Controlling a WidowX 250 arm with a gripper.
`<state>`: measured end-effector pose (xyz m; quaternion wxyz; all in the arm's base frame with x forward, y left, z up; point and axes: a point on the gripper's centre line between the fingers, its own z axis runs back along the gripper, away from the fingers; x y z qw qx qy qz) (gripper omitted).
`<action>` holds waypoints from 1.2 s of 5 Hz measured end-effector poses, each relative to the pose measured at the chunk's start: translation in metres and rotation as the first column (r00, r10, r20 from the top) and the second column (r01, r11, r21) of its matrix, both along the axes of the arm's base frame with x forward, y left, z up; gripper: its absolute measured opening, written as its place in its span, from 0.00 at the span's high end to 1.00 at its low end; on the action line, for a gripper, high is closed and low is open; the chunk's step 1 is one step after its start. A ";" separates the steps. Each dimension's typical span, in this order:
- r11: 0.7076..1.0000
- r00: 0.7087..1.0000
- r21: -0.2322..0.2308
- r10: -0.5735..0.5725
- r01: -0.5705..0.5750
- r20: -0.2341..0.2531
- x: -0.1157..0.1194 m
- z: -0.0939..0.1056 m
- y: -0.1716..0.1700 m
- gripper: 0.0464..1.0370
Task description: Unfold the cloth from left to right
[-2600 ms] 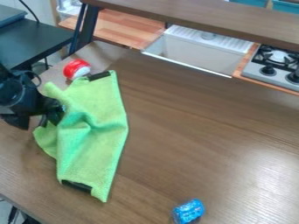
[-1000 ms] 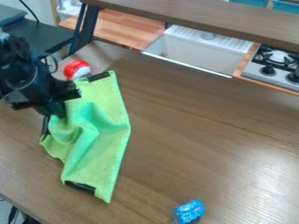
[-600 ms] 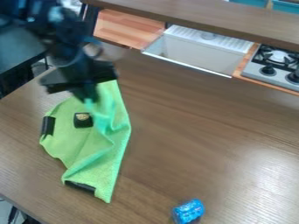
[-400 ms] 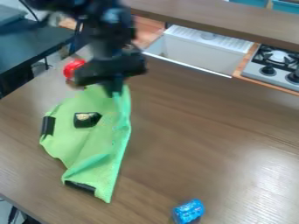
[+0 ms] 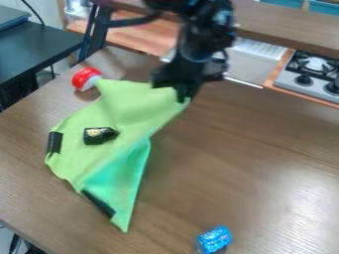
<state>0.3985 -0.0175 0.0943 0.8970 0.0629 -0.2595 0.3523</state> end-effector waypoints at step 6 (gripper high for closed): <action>0.992 0.992 -0.010 -0.125 0.125 0.012 0.066 -0.025 -0.102 0.98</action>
